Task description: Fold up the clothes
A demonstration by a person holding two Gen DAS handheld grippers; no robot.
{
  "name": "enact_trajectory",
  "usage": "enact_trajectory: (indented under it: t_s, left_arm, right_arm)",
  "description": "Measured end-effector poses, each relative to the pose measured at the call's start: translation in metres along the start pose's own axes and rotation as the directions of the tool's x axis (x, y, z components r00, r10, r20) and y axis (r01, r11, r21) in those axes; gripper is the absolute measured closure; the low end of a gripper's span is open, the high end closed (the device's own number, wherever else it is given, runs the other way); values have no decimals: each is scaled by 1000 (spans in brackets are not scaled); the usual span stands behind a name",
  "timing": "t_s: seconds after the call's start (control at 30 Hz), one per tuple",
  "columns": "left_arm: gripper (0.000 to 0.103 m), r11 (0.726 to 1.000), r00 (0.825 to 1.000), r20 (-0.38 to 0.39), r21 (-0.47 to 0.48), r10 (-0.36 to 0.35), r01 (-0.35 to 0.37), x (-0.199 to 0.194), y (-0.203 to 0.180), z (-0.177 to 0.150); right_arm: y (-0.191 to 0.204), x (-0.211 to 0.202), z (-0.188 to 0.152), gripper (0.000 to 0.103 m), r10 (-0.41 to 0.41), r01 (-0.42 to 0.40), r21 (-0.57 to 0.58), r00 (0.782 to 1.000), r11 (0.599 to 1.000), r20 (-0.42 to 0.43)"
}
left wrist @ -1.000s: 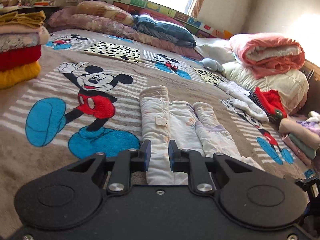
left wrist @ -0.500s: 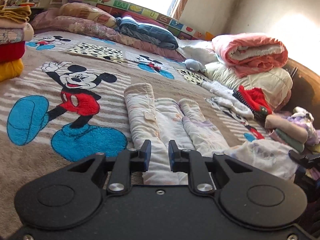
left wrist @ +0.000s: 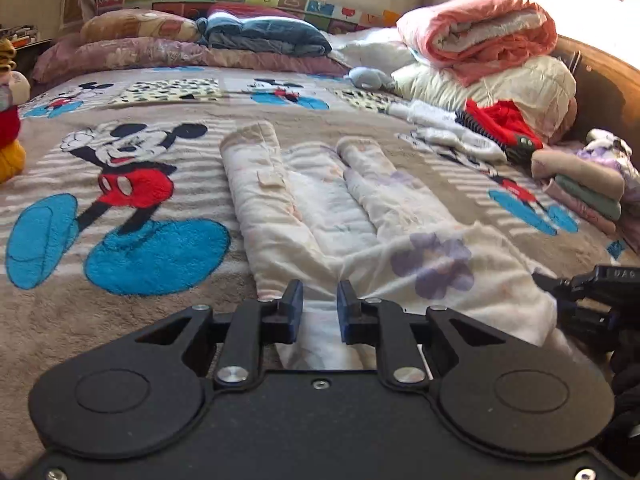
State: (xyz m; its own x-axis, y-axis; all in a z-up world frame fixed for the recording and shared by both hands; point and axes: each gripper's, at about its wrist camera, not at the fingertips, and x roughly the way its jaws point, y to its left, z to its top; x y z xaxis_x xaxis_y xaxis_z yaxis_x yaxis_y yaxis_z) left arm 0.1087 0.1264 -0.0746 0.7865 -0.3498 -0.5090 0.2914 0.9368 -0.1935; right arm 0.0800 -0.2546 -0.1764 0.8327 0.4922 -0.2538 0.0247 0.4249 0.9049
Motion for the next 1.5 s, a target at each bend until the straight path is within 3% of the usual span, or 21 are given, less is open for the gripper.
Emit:
enact_trajectory:
  t_s: [0.17,0.2,0.33,0.4,0.57,0.63,0.7,0.8,0.87,0.93,0.97,1.03,1.13,1.23,1.37,1.5]
  left_arm:
    - [88,999,997,63,-40,-33,35,-55,19,-2]
    - [88,998,998,51,-27,-48,49,-57,15,-6]
    - [88,989,988,-128,106,-86,100,-26,-21,-40]
    - [88,982,993,-115,178,-40,60,-17,-36,-53]
    - [88,992,992,-66,56,-107,111,-38,-24,-41]
    - [88,992,987,-135,75,-89,100,-20,-26,-53]
    - [88,992,986,-138,73,-93,104,-22,-26,-51]
    - [88,987,989,-38,65,-146,148,-47,-26,-37]
    - [88,988,980,-159,71,-122,135,-26,-26,-46]
    - [85,983,974,-173,78,-149,164,-21,-24,-52]
    - [80,980,968,-170,45,-182,192,-25,-20,-46]
    - [80,968,965,-88,24,-246,249,-44,-12,-34]
    - [80,989,988,-11,1,-151,151,-51,5,-22]
    - [80,999,999,21,-16,-47,48,-42,19,-8]
    - [80,998,997,55,-33,58,-56,-14,28,27]
    - [80,996,995,44,27,89,-91,36,28,67]
  right_arm:
    - [-3,-1,1,91,32,-32,15,999,999,-4]
    - [-2,0,0,91,31,-31,13,1000,999,-4]
    - [0,1,0,91,21,-21,16,1000,1000,3]
    - [1,2,0,91,15,-15,14,1000,1000,6]
    - [2,1,0,91,12,-12,36,1000,999,21]
    - [3,-1,1,91,13,-13,36,1000,999,22]
    - [4,-2,1,91,21,-22,45,999,999,25]
    - [8,-6,2,91,33,-34,45,999,998,31]
    - [9,-7,4,91,34,-35,35,999,999,28]
    - [5,-6,3,91,28,-29,38,999,999,21]
    - [3,-6,1,91,25,-26,43,1000,999,18]
    - [-2,-6,-2,91,24,-25,49,1000,999,15]
    - [-5,-5,-2,91,43,-43,45,999,998,9]
    - [-8,-4,-3,93,59,-59,30,998,998,3]
    - [-5,-3,-6,93,60,-60,-14,998,998,-4]
    - [-5,-4,-7,93,71,-72,-34,997,997,-8]
